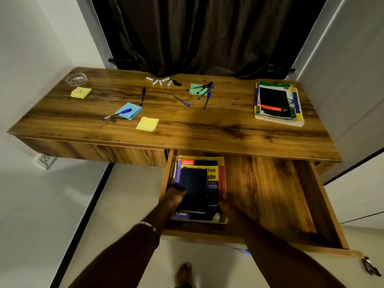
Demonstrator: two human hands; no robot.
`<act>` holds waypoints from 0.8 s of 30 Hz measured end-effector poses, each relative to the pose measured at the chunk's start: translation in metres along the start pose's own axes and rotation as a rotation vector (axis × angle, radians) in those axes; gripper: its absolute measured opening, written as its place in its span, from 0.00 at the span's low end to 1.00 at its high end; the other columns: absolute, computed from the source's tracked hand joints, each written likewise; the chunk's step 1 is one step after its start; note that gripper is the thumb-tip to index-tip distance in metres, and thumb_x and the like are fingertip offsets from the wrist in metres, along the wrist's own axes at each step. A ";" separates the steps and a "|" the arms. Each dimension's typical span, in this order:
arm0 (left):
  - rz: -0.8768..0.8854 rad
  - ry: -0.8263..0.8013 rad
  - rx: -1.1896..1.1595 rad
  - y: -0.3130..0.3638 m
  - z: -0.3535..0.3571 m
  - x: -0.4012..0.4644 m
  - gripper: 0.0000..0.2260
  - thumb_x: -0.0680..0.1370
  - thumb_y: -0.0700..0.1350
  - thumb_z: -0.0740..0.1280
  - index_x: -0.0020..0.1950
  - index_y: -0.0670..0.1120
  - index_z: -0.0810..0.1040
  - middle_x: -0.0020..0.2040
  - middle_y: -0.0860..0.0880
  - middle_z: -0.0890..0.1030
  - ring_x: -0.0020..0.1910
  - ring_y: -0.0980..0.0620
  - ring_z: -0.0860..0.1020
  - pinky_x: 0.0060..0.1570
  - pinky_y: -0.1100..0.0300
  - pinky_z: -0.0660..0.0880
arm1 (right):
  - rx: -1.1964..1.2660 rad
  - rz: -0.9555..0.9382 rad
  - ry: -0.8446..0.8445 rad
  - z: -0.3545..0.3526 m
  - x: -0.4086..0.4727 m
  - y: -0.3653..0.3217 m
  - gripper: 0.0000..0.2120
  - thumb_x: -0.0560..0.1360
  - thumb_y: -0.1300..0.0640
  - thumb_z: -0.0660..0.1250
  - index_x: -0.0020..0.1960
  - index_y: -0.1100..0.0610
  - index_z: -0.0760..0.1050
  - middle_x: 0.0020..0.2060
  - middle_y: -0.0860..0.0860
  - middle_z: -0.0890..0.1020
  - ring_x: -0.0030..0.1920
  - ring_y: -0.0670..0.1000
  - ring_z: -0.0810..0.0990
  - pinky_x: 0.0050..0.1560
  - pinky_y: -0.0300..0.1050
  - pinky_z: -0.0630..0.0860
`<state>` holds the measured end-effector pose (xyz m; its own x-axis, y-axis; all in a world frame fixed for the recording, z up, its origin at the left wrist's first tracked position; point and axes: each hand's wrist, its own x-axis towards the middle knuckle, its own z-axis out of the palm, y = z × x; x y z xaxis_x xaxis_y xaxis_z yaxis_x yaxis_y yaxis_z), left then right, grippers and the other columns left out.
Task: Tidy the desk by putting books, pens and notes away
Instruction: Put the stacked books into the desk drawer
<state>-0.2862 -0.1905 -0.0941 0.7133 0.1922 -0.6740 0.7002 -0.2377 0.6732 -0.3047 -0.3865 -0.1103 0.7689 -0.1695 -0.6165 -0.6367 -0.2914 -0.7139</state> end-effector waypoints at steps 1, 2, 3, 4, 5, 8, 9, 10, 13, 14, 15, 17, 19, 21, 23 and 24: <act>0.016 0.025 0.049 0.001 0.001 -0.002 0.14 0.79 0.46 0.63 0.62 0.40 0.74 0.43 0.46 0.77 0.47 0.46 0.77 0.58 0.51 0.74 | -0.055 -0.013 -0.002 0.000 -0.004 -0.001 0.12 0.80 0.64 0.59 0.62 0.64 0.71 0.53 0.59 0.79 0.53 0.58 0.80 0.55 0.52 0.78; 0.027 0.040 0.095 0.003 0.002 -0.005 0.14 0.80 0.46 0.62 0.63 0.40 0.74 0.43 0.46 0.77 0.46 0.47 0.76 0.56 0.52 0.73 | -0.103 -0.031 -0.019 -0.001 -0.009 -0.003 0.12 0.80 0.64 0.59 0.62 0.64 0.71 0.56 0.61 0.79 0.56 0.60 0.79 0.58 0.52 0.77; 0.037 0.048 0.133 0.003 0.003 -0.006 0.15 0.80 0.46 0.61 0.63 0.40 0.74 0.47 0.44 0.78 0.48 0.46 0.77 0.56 0.52 0.73 | -0.122 -0.047 -0.043 -0.003 -0.012 -0.003 0.12 0.81 0.64 0.58 0.63 0.64 0.71 0.57 0.63 0.78 0.57 0.61 0.79 0.60 0.52 0.76; 0.037 0.048 0.170 0.004 0.003 -0.007 0.15 0.81 0.47 0.60 0.63 0.40 0.74 0.53 0.41 0.79 0.52 0.44 0.77 0.58 0.51 0.73 | -0.119 -0.058 -0.073 -0.004 -0.016 -0.004 0.12 0.81 0.64 0.57 0.62 0.65 0.71 0.58 0.64 0.78 0.58 0.62 0.79 0.61 0.53 0.76; 0.039 0.052 0.211 0.005 0.002 -0.009 0.15 0.81 0.47 0.59 0.63 0.40 0.74 0.56 0.40 0.79 0.56 0.42 0.77 0.60 0.50 0.73 | -0.136 -0.060 -0.094 -0.006 -0.015 -0.004 0.12 0.81 0.65 0.57 0.62 0.65 0.71 0.58 0.64 0.78 0.58 0.62 0.79 0.61 0.55 0.76; 0.123 0.069 0.401 0.010 0.003 -0.013 0.14 0.81 0.48 0.58 0.61 0.42 0.75 0.58 0.41 0.79 0.56 0.44 0.78 0.58 0.52 0.75 | -0.184 -0.033 -0.119 -0.014 -0.016 -0.010 0.15 0.77 0.63 0.63 0.63 0.62 0.73 0.58 0.61 0.79 0.58 0.61 0.79 0.59 0.56 0.77; 0.189 0.084 0.444 0.012 0.003 -0.015 0.13 0.81 0.48 0.59 0.62 0.44 0.75 0.58 0.42 0.79 0.56 0.44 0.78 0.56 0.55 0.75 | -0.203 -0.044 -0.105 -0.016 -0.016 -0.012 0.15 0.77 0.62 0.64 0.63 0.61 0.73 0.58 0.60 0.79 0.57 0.59 0.79 0.59 0.56 0.78; 0.261 0.095 0.454 0.015 0.004 -0.018 0.13 0.80 0.47 0.61 0.63 0.45 0.74 0.58 0.43 0.79 0.56 0.45 0.78 0.54 0.57 0.74 | -0.212 -0.073 -0.091 -0.018 -0.018 -0.016 0.14 0.77 0.61 0.64 0.62 0.61 0.73 0.58 0.59 0.79 0.57 0.57 0.79 0.58 0.55 0.78; 0.440 0.114 0.459 0.028 0.005 -0.025 0.17 0.78 0.47 0.65 0.67 0.47 0.71 0.61 0.45 0.78 0.60 0.46 0.77 0.55 0.58 0.74 | -0.228 -0.157 -0.047 -0.027 -0.023 -0.030 0.15 0.78 0.56 0.66 0.64 0.58 0.71 0.54 0.52 0.77 0.54 0.50 0.77 0.51 0.43 0.78; 0.478 0.127 0.481 0.032 0.005 -0.026 0.18 0.78 0.47 0.65 0.67 0.47 0.71 0.62 0.46 0.78 0.60 0.47 0.77 0.56 0.57 0.75 | -0.249 -0.177 -0.053 -0.030 -0.024 -0.034 0.17 0.77 0.57 0.67 0.65 0.58 0.71 0.55 0.50 0.77 0.50 0.47 0.77 0.47 0.38 0.78; 0.513 0.129 0.510 0.038 0.007 -0.027 0.18 0.78 0.48 0.65 0.67 0.47 0.71 0.62 0.46 0.78 0.60 0.47 0.77 0.56 0.57 0.74 | -0.270 -0.215 -0.038 -0.036 -0.027 -0.038 0.18 0.77 0.57 0.67 0.65 0.57 0.71 0.56 0.50 0.77 0.48 0.44 0.77 0.41 0.33 0.77; 0.549 0.125 0.555 0.052 0.010 -0.027 0.21 0.78 0.50 0.65 0.70 0.47 0.69 0.65 0.45 0.76 0.63 0.47 0.75 0.59 0.56 0.73 | -0.328 -0.246 -0.038 -0.046 -0.030 -0.048 0.19 0.77 0.59 0.66 0.68 0.57 0.70 0.58 0.51 0.76 0.46 0.42 0.75 0.34 0.28 0.71; 0.585 0.110 0.592 0.066 0.015 -0.029 0.25 0.78 0.51 0.65 0.73 0.47 0.65 0.69 0.45 0.72 0.67 0.46 0.71 0.64 0.55 0.69 | -0.410 -0.289 0.030 -0.058 -0.029 -0.058 0.23 0.77 0.57 0.65 0.71 0.57 0.67 0.65 0.54 0.74 0.52 0.48 0.77 0.41 0.31 0.74; 0.623 0.091 0.596 0.084 0.025 -0.030 0.26 0.78 0.50 0.65 0.74 0.47 0.63 0.72 0.46 0.69 0.70 0.46 0.69 0.66 0.55 0.68 | -0.534 -0.316 0.094 -0.074 -0.024 -0.068 0.27 0.78 0.54 0.65 0.74 0.57 0.63 0.71 0.56 0.69 0.66 0.54 0.73 0.58 0.41 0.72; 0.646 0.086 0.592 0.099 0.035 -0.028 0.26 0.77 0.50 0.66 0.74 0.47 0.64 0.72 0.45 0.69 0.70 0.45 0.69 0.65 0.54 0.69 | -0.639 -0.333 0.114 -0.091 -0.015 -0.077 0.26 0.78 0.53 0.64 0.73 0.58 0.65 0.70 0.57 0.70 0.68 0.55 0.72 0.59 0.43 0.71; 0.660 0.076 0.589 0.108 0.041 -0.028 0.26 0.77 0.50 0.66 0.73 0.47 0.65 0.71 0.45 0.69 0.69 0.45 0.69 0.65 0.54 0.69 | -0.658 -0.343 0.119 -0.100 -0.010 -0.083 0.24 0.77 0.53 0.64 0.71 0.59 0.68 0.68 0.57 0.73 0.65 0.56 0.74 0.55 0.42 0.73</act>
<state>-0.2319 -0.2610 -0.0155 0.9807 -0.1002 -0.1676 0.0303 -0.7698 0.6376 -0.2537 -0.4549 -0.0115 0.9426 -0.0579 -0.3288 -0.2227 -0.8426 -0.4904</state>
